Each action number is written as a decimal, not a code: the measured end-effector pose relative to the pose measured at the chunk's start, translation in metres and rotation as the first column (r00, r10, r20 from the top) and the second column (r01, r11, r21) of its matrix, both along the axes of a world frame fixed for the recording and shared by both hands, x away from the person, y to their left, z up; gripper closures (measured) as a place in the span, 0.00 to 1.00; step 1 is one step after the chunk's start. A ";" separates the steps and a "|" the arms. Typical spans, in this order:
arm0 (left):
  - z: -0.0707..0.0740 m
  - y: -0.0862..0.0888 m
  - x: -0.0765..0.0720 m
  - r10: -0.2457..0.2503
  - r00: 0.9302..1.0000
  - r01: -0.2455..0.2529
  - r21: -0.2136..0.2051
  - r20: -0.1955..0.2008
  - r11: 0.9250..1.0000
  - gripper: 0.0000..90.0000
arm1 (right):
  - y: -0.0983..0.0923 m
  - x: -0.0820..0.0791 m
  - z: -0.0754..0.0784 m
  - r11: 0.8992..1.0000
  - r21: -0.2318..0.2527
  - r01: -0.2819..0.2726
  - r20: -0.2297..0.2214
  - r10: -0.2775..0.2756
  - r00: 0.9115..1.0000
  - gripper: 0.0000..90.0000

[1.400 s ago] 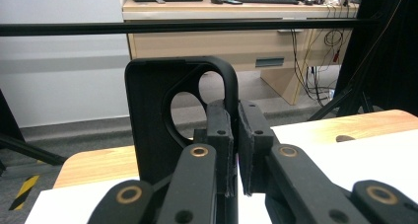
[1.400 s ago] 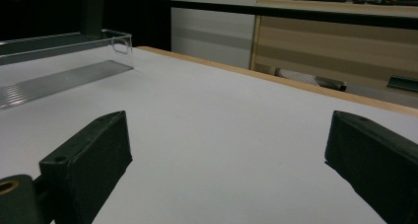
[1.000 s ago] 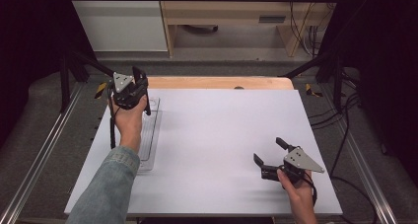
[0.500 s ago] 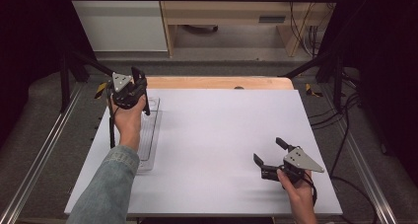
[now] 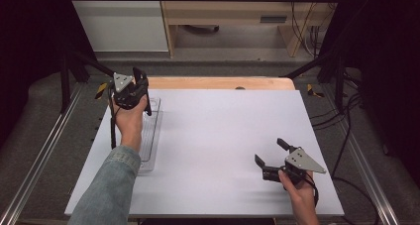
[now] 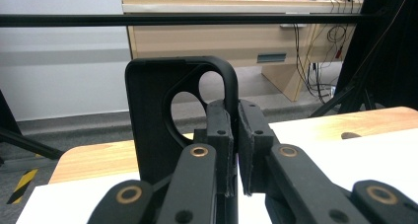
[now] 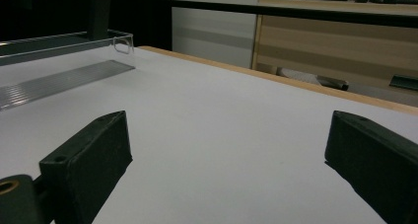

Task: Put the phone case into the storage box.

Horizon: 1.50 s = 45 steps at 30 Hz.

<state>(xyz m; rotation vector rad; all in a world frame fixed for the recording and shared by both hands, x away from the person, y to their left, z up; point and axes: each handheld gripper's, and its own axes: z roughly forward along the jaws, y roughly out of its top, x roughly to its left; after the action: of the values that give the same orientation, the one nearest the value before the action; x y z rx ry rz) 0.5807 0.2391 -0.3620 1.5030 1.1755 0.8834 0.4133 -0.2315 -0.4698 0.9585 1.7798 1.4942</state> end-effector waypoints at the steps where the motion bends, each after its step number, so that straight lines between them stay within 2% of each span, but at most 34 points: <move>1: 0.000 0.000 0.001 0.002 1.000 -0.002 0.001 0.000 1.000 0.94 | 0.000 0.000 0.000 1.000 0.001 0.001 -0.001 -0.001 1.000 0.04; 7: -0.005 -0.001 0.005 0.001 1.000 -0.001 0.009 -0.016 1.000 0.94 | 0.000 0.000 0.000 1.000 0.000 -0.001 0.001 0.001 1.000 0.04; 11: -0.007 -0.003 0.007 -0.011 1.000 0.010 -0.013 -0.028 1.000 0.94 | 0.000 0.000 0.000 1.000 -0.001 -0.001 0.000 0.001 1.000 0.04; 17: -0.012 -0.003 0.012 -0.001 0.999 0.001 -0.006 -0.038 1.000 0.94 | 0.000 0.000 0.000 1.000 -0.004 -0.001 0.000 0.001 1.000 0.04; 21: -0.012 -0.007 0.012 -0.010 0.999 0.009 -0.024 -0.037 1.000 0.94 | 0.000 0.000 0.000 1.000 -0.008 -0.001 -0.001 0.001 1.000 0.04; 23: -0.012 -0.009 0.013 0.002 0.999 -0.002 0.000 -0.037 1.000 0.94 | 0.000 0.000 -0.001 1.000 -0.009 -0.002 -0.002 0.002 1.000 0.04; 31: -0.018 -0.005 0.018 0.031 0.998 -0.030 0.023 -0.054 0.999 0.94 | 0.001 0.000 -0.001 1.000 -0.006 -0.004 -0.005 0.004 1.000 0.04; 35: -0.021 -0.006 0.022 0.051 0.996 -0.052 -0.012 -0.069 0.999 0.94 | 0.000 0.000 -0.001 1.000 -0.002 -0.001 -0.007 0.001 1.000 0.04; 40: -0.025 -0.009 0.025 0.074 0.995 -0.074 0.010 -0.073 0.997 0.94 | -0.001 0.000 -0.001 1.000 0.001 -0.001 -0.006 0.001 1.000 0.04; 45: -0.027 -0.010 0.026 0.076 0.994 -0.075 0.013 -0.074 0.997 0.94 | 0.000 0.001 -0.001 1.000 0.004 -0.005 -0.010 0.005 1.000 0.04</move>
<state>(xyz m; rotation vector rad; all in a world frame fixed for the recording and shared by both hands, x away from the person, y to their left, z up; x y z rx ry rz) 0.6071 0.2293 -0.3888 1.5193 1.2911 0.8922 0.4142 -0.2318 -0.4708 0.9657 1.7886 1.4987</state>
